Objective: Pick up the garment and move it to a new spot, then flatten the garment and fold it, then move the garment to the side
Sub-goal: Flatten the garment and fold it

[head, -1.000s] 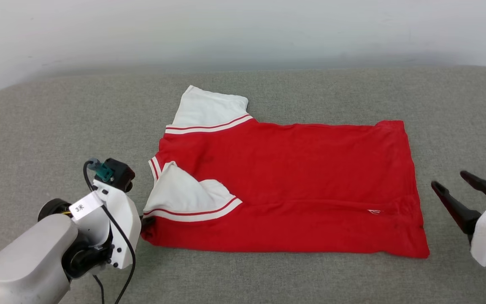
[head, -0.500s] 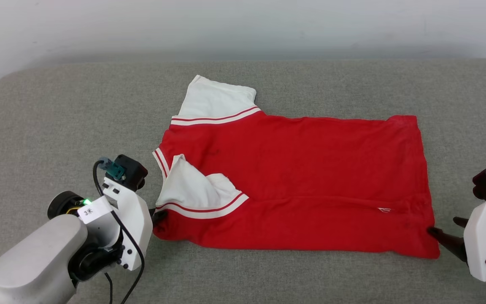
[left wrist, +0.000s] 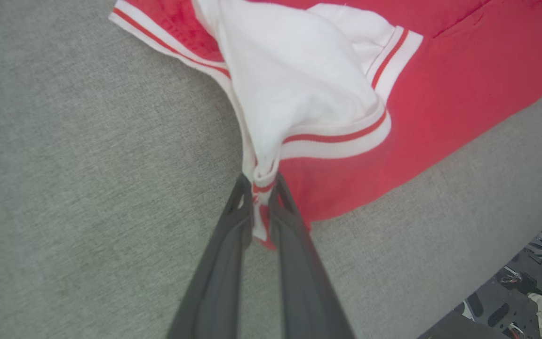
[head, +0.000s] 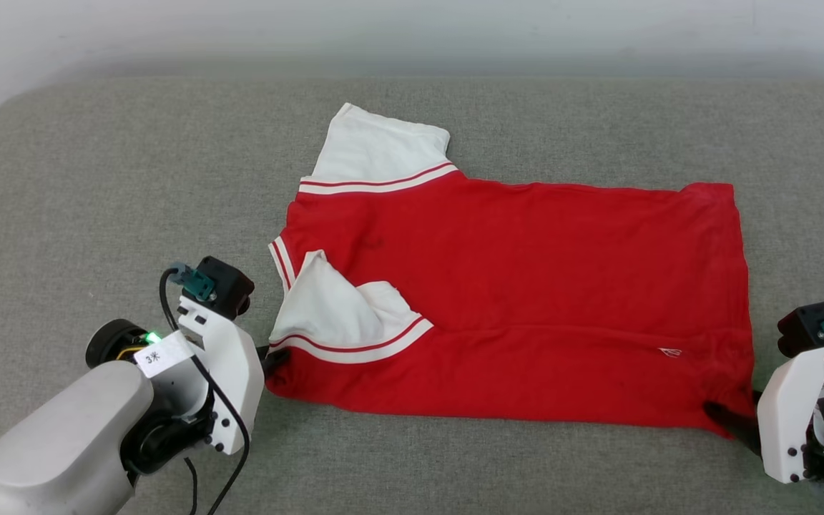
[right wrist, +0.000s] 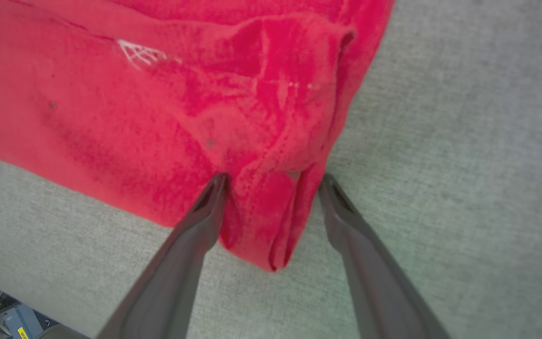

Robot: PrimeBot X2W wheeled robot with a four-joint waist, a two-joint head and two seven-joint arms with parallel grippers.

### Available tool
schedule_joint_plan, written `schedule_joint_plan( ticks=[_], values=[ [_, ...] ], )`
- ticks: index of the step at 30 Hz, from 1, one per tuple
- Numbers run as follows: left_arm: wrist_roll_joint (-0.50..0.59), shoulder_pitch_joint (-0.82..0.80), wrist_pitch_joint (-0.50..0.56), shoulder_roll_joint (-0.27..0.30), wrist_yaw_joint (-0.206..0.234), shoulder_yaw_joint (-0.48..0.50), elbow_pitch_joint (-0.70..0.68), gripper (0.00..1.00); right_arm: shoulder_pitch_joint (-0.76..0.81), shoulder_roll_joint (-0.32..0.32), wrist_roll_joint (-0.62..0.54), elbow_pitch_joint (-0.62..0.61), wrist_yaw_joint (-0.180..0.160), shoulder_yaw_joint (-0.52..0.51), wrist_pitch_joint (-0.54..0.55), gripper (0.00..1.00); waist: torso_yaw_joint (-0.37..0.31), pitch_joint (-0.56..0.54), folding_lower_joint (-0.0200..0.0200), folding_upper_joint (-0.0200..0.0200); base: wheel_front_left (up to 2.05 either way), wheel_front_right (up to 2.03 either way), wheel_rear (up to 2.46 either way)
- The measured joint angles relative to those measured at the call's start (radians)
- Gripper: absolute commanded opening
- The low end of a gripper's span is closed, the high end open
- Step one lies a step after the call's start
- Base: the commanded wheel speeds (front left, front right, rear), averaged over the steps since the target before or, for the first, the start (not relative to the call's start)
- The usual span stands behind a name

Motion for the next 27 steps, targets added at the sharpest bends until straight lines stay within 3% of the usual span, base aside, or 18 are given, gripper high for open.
schedule_joint_plan(
  ticks=[1,2,3,14,21,27],
  values=[
    [-0.001,0.003,-0.003,0.000,0.000,0.000,0.002,0.00,-0.004,-0.001,0.002,0.009,0.000,0.013,-0.015,0.49,-0.001,-0.002,0.0000,0.0000,0.00,0.00,0.00],
    [-0.003,0.007,-0.005,0.000,0.000,0.000,0.004,0.00,-0.005,-0.004,0.006,0.013,0.000,0.027,-0.027,0.18,-0.002,-0.005,0.0000,0.0000,0.00,0.00,0.00],
    [-0.008,0.014,-0.006,0.001,0.003,0.000,0.007,0.00,-0.006,-0.006,0.016,0.016,0.000,0.037,-0.045,0.00,-0.005,-0.009,0.0000,0.0001,0.00,0.00,0.00],
    [-0.040,0.088,-0.023,0.042,0.018,0.004,-0.024,0.00,0.003,-0.077,0.081,-0.035,0.001,0.095,-0.189,0.00,-0.031,-0.091,0.0000,0.0001,0.00,0.00,0.00],
    [-0.067,0.171,-0.027,0.095,0.062,0.004,-0.120,0.00,0.085,-0.133,0.109,-0.122,0.001,0.064,-0.205,0.00,-0.033,-0.142,0.0000,0.0001,0.00,0.00,0.00],
    [-0.089,0.224,-0.032,0.112,0.095,0.000,-0.156,0.00,0.142,-0.136,0.110,-0.150,0.001,0.029,-0.178,0.00,-0.032,-0.139,0.0000,0.0001,0.00,0.00,0.00]
  ],
)
